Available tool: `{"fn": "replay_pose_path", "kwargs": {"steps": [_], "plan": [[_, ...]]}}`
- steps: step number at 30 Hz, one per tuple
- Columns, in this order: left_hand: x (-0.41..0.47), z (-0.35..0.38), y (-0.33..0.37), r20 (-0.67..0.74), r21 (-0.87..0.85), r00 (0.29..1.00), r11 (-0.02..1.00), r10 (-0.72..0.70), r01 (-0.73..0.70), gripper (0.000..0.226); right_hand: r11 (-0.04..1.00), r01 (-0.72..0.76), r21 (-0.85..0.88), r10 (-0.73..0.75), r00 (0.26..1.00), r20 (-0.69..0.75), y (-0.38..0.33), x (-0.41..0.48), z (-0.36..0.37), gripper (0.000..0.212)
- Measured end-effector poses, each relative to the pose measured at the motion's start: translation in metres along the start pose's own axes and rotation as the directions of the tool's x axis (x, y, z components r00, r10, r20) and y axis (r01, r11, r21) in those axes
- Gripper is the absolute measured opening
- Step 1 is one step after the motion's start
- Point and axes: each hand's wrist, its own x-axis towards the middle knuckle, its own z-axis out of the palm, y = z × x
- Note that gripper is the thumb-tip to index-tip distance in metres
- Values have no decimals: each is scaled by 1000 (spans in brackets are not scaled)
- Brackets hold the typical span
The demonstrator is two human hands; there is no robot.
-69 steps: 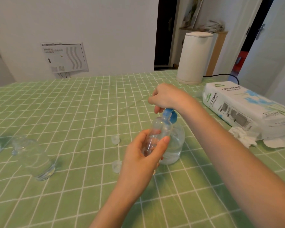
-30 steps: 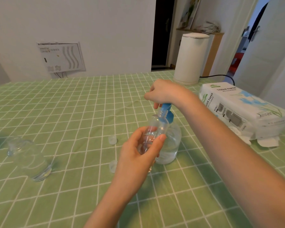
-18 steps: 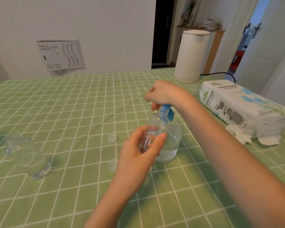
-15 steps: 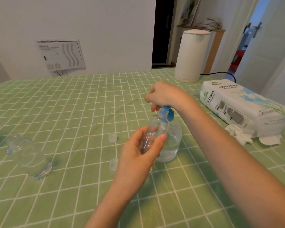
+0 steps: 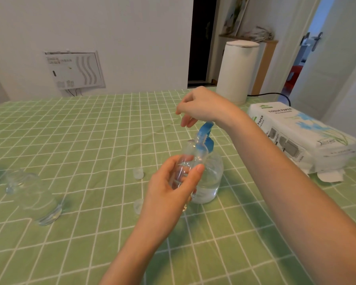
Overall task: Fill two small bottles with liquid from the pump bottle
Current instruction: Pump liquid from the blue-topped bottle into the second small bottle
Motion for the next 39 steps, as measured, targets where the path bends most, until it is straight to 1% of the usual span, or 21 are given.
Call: {"fn": "replay_pose_path", "kwargs": {"steps": [3, 5, 7, 10, 14, 18, 25, 30, 33, 34, 36, 39], "plan": [[1, 1, 0, -7, -15, 1000, 1000, -5, 5, 40, 1000, 2, -26, -2, 1000, 21, -1, -2, 0, 34], [1, 1, 0, -9, -13, 1000, 1000, -4, 4, 41, 998, -16, -64, 21, 997, 68, 1, -3, 4, 35], [1, 1, 0, -7, -9, 1000, 1000, -3, 3, 41, 997, -41, -64, 48, 993, 107, 3, -3, 7, 31], [1, 1, 0, -12, -4, 1000, 1000, -4, 4, 41, 996, -69, -50, 75, 990, 121, 4, -3, 7, 26], [1, 1, 0, -2, -16, 1000, 1000, -5, 5, 38, 992, -95, -81, 107, 981, 159, 3, -5, 9, 20], [0, 0, -1, 1, -16, 1000, 1000, -6, 6, 37, 993, -98, -68, 108, 980, 169, 2, -6, 9, 24], [-2, 2, -1, 13, -25, 1000, 1000, -1, 1, 35, 992, -104, -66, 115, 975, 191, 10, -6, 16, 21], [-3, 2, -4, 3, -22, 1000, 1000, -19, 19, 41, 993, -103, -56, 112, 976, 185, 10, -8, 18, 20], [-3, 1, -4, 6, -14, 1000, 1000, -16, 16, 40, 992, -103, -71, 114, 975, 189, 10, -8, 18, 18], [-3, 1, -4, 9, -10, 1000, 1000, -11, 11, 39, 992, -104, -71, 116, 975, 188, 10, -7, 17, 19], [-2, 1, -2, 13, -7, 1000, 1000, 0, 0, 35, 991, -110, -70, 121, 977, 175, 10, -4, 14, 28], [0, 1, 0, 2, 0, 1000, 1000, 14, -14, 34, 990, -88, -111, 105, 982, 158, 6, -1, 9, 38]]}}
